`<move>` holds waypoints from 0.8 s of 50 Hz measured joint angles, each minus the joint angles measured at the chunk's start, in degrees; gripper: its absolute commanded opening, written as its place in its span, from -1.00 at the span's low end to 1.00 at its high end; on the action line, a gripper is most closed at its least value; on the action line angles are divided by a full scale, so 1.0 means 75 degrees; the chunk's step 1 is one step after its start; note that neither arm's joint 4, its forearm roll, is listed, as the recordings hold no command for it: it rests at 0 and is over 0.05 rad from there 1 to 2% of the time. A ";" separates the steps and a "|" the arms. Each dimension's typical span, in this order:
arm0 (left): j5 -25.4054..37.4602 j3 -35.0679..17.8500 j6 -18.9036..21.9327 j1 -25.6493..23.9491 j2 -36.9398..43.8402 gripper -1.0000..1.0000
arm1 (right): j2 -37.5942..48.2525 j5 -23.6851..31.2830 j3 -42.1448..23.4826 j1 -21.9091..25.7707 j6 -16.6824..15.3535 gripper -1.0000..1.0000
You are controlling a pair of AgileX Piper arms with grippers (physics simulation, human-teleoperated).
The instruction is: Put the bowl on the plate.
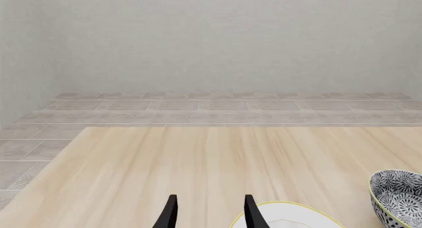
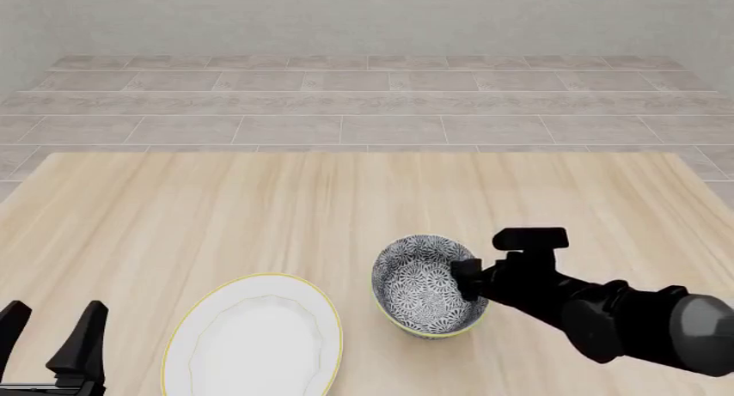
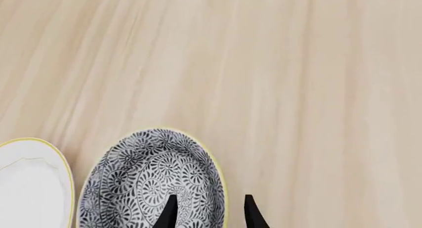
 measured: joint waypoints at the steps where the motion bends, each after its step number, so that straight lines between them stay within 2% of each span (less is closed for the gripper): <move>1: 0.0000 0.0000 0.0000 0.0000 0.0000 1.00 | 0.0006 -0.0006 0.0002 0.0001 0.0001 1.00; 40: 0.0000 0.0000 0.0000 0.0000 0.0000 1.00 | 0.0354 -0.0254 0.0037 0.0018 0.0090 1.00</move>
